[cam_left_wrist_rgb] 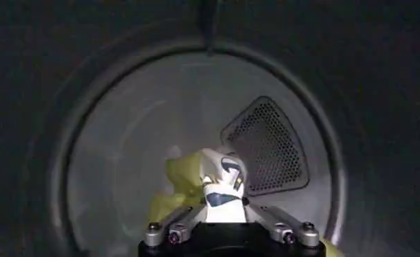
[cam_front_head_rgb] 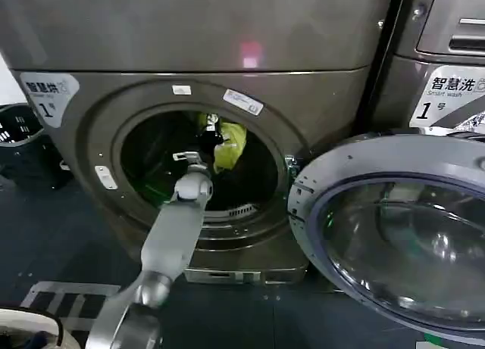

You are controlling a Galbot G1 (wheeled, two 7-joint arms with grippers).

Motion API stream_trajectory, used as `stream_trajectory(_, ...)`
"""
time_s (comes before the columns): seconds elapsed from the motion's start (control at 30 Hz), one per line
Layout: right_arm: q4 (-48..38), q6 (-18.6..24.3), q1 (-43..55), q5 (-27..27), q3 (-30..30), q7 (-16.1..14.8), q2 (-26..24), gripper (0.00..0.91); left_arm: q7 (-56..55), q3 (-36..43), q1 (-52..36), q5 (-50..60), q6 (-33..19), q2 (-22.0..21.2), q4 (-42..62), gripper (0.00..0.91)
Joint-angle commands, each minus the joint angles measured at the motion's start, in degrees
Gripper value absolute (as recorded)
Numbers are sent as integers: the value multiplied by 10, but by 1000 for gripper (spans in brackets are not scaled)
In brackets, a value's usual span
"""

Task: Grasp the clothes from the dryer.

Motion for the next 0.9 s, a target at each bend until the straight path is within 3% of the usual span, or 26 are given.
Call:
stream_trajectory(0.03, -7, 10, -18, 6, 30, -1, 2, 907, -51, -15, 44, 18, 37, -3, -67, 0)
stream_trajectory(0.9, -10, -25, -26, 5, 57, -3, -1, 907, -52, 1, 48, 31, 57, 9, -59, 0)
